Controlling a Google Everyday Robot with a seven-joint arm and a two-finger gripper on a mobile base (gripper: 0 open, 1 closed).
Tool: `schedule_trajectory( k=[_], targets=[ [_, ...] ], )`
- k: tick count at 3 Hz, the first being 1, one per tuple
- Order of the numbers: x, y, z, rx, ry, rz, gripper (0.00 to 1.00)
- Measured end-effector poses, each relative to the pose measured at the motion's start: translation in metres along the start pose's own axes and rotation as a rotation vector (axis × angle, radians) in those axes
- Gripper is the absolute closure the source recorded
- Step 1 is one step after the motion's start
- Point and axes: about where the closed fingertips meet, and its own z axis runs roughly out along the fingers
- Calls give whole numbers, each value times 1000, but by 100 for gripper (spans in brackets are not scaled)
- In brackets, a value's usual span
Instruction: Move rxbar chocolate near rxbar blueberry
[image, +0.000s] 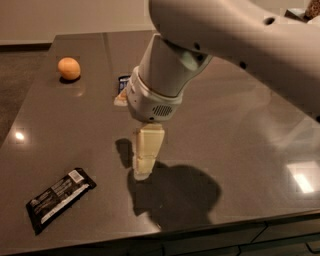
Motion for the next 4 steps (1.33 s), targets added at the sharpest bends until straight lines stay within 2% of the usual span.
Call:
schedule_trajectory(
  k=[2, 4],
  targets=[
    [-36, 15, 37, -102, -40, -98, 0],
    [-63, 15, 79, -137, -62, -146, 0]
  ],
)
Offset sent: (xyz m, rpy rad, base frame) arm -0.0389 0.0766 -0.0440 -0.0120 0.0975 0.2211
